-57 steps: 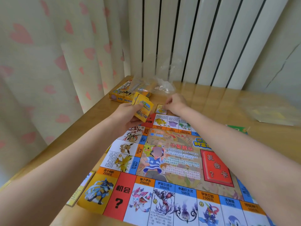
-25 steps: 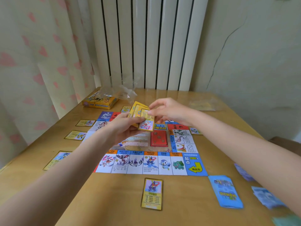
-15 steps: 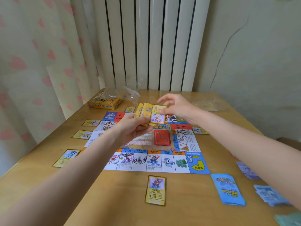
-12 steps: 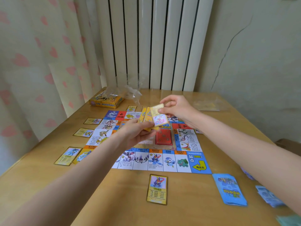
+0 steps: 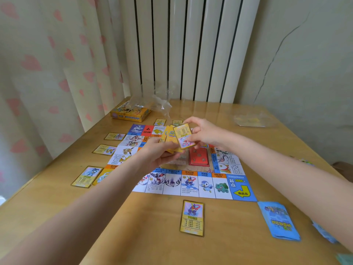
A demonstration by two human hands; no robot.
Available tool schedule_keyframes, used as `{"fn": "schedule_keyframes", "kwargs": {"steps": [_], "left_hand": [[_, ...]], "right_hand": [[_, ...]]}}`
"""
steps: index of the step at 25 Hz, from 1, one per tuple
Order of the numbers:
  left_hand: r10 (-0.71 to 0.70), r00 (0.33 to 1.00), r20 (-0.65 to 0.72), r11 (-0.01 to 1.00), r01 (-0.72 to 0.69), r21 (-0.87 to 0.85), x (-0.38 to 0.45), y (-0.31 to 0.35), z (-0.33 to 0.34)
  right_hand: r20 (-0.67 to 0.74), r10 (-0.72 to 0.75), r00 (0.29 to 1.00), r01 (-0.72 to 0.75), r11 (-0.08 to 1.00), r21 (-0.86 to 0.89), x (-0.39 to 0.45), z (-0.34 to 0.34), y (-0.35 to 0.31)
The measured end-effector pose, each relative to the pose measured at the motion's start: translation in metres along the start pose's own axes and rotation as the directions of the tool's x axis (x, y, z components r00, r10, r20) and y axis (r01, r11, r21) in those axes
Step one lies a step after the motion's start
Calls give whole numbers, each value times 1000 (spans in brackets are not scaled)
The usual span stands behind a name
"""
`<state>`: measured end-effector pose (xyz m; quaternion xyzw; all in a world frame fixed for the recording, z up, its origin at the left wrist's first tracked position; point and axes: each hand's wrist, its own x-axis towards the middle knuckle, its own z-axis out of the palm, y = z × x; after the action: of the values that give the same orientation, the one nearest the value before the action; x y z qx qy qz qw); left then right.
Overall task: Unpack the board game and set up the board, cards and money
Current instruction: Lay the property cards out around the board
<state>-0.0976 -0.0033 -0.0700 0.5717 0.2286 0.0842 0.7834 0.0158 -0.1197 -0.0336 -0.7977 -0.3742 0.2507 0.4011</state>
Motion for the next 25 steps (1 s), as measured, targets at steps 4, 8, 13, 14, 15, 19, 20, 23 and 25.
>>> {"fn": "schedule_keyframes", "kwargs": {"steps": [4, 8, 13, 14, 15, 19, 20, 23, 25], "left_hand": [[-11, 1000, 3, 998, 11, 61, -3, 1, -9], [-17, 1000, 21, 995, 15, 99, -9, 0, -12], [15, 1000, 16, 998, -16, 59, -14, 6, -7], [16, 1000, 10, 998, -17, 63, -16, 3, -6], [14, 1000, -5, 998, -14, 61, -16, -1, -5], [13, 994, -109, 1000, -13, -5, -10, -12, -13], [14, 993, -117, 1000, -15, -6, -9, -12, -16], [13, 993, -116, 999, -7, 44, -8, -8, -27], [22, 992, -126, 997, -12, 78, -7, -6, -37]], "right_hand": [[114, -6, 993, 19, 994, -108, -12, -8, 2], [57, -64, 996, 68, 995, -70, -24, -16, 4], [13, -71, 997, 72, 996, -59, -25, -11, 0], [23, -66, 998, 67, 995, -79, -23, -8, 0], [25, -54, 998, 56, 994, -91, -21, -5, 1], [-74, 16, 997, -15, 1000, 25, -6, 4, 5], [-87, 35, 996, -30, 998, 55, -1, 6, 6], [-50, 36, 998, -34, 998, 46, 12, 15, 6], [-2, 27, 1000, -27, 998, 53, 20, 23, 4]]}}
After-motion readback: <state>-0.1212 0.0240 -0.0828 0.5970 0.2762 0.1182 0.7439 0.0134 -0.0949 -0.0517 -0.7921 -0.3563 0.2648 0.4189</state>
